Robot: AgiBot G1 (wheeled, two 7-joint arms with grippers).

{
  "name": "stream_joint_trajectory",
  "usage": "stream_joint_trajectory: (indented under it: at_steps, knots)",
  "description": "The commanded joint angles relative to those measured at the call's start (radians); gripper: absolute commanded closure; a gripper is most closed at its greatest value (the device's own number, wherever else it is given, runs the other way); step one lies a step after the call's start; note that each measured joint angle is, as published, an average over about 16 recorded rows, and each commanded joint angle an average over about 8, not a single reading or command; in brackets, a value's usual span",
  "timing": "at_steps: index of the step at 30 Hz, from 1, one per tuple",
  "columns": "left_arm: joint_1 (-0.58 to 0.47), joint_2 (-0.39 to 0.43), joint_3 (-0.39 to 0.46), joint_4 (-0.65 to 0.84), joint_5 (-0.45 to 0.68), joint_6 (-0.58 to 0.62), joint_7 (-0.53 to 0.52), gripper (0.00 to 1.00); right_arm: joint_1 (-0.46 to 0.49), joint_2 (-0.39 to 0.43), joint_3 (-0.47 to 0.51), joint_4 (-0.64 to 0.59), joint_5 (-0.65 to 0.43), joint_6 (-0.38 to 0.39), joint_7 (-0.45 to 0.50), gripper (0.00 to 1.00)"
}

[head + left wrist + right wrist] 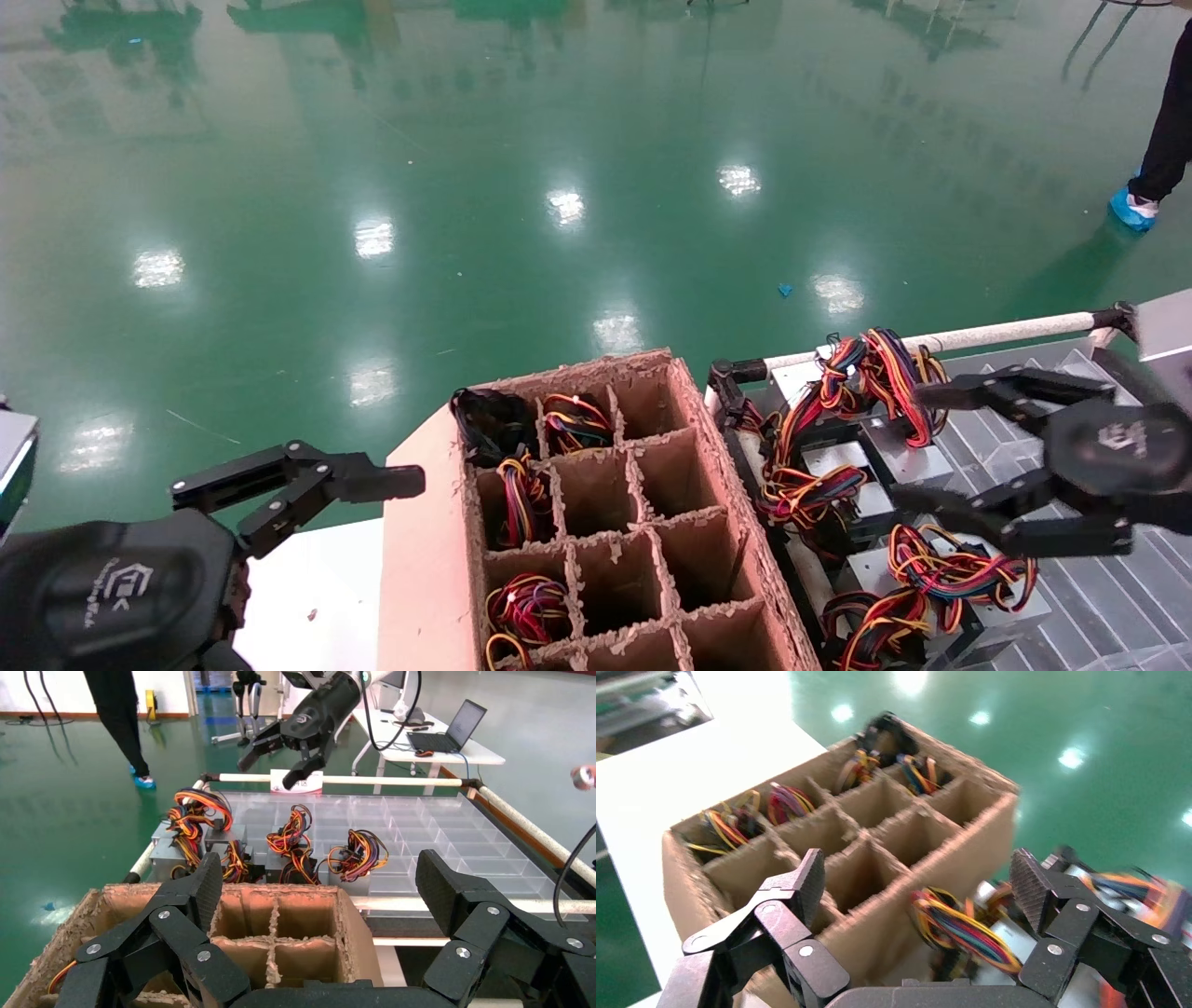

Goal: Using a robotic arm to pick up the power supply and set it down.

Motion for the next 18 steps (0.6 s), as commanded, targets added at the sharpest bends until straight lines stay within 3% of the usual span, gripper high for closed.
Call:
stream_joint_trajectory:
  at_steps: [1,18]
  knots:
    - [0.000,0.000,0.000,0.000,0.000,0.000,0.000,0.00,-0.031,-0.004,0.039,0.033,-0.002,0.003,0.013,0.00]
    - [0.000,0.000,0.000,0.000,0.000,0.000,0.000,0.00,-0.292,-0.037,0.372,0.315,-0.024,0.027,0.122,0.00]
